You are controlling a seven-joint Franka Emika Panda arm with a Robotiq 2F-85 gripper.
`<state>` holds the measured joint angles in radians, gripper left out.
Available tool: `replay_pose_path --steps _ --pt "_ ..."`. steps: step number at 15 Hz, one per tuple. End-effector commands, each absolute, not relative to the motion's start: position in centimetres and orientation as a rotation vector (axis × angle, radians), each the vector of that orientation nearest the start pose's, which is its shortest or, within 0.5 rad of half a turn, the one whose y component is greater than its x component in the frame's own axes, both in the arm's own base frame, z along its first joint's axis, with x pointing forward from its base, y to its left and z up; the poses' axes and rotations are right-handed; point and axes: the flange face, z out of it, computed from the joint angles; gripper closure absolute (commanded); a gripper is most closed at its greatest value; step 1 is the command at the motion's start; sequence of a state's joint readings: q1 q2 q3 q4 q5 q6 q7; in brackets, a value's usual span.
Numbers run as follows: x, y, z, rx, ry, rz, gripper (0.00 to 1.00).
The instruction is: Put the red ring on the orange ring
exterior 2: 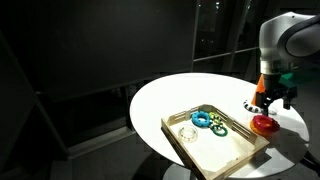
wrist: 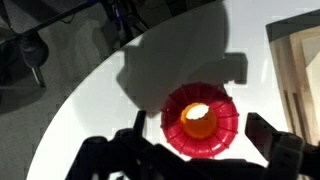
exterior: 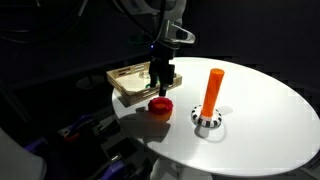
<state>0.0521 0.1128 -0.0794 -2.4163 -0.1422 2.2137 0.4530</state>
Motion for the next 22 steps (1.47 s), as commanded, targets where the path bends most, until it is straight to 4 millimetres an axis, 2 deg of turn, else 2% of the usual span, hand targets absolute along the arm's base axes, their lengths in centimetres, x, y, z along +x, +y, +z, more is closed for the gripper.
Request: replay_pose_path --steps 1,6,13,17,20,22 --pt "44.9 -0.4 27.0 -3.165 0.464 0.51 0.0" --pt "44.4 1.7 30.5 -3.135 0.295 0.531 0.0" --pt "43.4 4.9 37.6 -3.186 0.217 0.318 0.0" --pt "42.4 6.0 41.5 -3.178 0.168 0.172 0.0" --pt "42.0 6.6 43.5 -3.172 0.148 0.103 0.0" --pt "41.9 7.0 44.1 -3.165 0.143 0.082 0.0"
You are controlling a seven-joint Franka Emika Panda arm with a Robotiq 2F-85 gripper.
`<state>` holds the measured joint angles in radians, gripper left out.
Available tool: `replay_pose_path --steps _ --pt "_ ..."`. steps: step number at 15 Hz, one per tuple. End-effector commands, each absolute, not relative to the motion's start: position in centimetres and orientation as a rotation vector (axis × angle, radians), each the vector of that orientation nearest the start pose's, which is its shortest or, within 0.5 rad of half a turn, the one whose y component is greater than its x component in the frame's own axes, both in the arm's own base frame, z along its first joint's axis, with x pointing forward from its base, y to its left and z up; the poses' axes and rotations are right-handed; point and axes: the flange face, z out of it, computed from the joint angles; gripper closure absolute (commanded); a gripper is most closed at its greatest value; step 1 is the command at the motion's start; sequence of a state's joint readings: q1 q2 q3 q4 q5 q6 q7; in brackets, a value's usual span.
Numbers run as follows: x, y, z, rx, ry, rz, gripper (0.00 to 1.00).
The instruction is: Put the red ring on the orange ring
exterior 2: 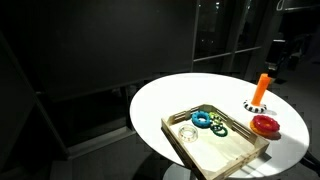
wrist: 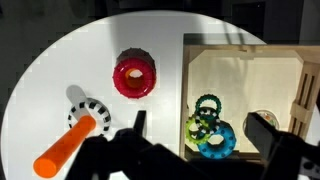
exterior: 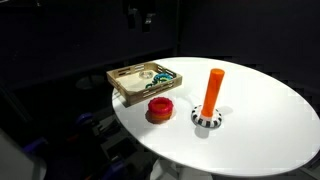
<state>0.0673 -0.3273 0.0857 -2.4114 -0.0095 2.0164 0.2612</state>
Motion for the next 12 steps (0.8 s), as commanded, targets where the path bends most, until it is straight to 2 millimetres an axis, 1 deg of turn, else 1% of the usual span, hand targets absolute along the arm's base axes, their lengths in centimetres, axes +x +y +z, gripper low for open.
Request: replay_pose_path --steps 1,2,6,12 --pt "42.61 6.73 43.32 -3.182 0.172 0.083 0.0" --pt "42.54 6.81 43.53 -3.181 0.17 0.076 0.0" --pt "42.61 6.8 43.13 -3.182 0.17 0.09 0.0" --pt "42.62 6.8 43.1 -3.182 0.17 0.091 0.0"
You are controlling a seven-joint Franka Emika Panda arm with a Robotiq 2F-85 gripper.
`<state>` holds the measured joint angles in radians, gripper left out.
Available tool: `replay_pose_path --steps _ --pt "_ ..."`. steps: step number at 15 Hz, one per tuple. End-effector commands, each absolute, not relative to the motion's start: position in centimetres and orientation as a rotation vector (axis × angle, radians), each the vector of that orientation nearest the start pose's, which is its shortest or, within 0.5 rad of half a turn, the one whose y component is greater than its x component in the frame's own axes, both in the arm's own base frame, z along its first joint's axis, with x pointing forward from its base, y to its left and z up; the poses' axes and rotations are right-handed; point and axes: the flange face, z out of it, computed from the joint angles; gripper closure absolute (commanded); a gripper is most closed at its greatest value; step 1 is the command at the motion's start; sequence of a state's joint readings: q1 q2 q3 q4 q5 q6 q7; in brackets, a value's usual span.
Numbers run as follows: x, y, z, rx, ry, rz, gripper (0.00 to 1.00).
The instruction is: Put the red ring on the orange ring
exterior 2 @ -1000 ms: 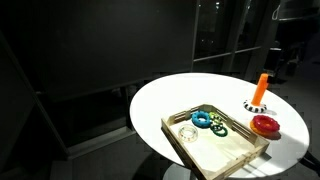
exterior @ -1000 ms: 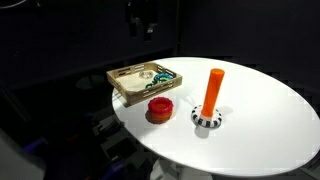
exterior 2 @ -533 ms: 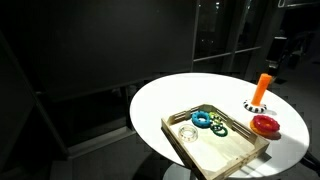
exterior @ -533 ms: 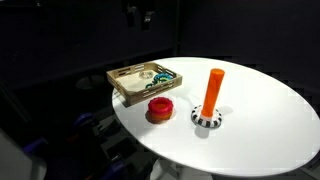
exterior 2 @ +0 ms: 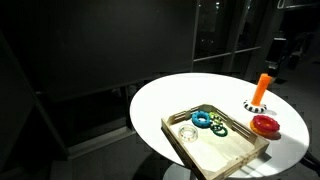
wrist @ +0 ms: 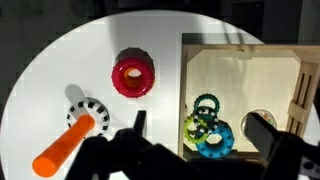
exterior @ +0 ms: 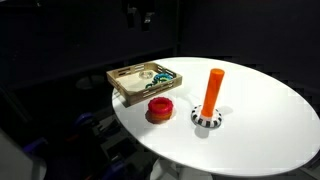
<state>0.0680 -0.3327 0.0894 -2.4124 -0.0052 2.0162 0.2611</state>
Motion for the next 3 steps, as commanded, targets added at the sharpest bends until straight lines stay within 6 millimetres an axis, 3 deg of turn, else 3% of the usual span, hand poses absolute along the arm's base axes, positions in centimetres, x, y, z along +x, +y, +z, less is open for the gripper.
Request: replay_pose_path --steps 1,3 --pt "42.62 6.8 43.1 -3.182 0.17 0.091 0.0" --pt "42.62 6.8 43.1 -3.182 0.17 0.091 0.0"
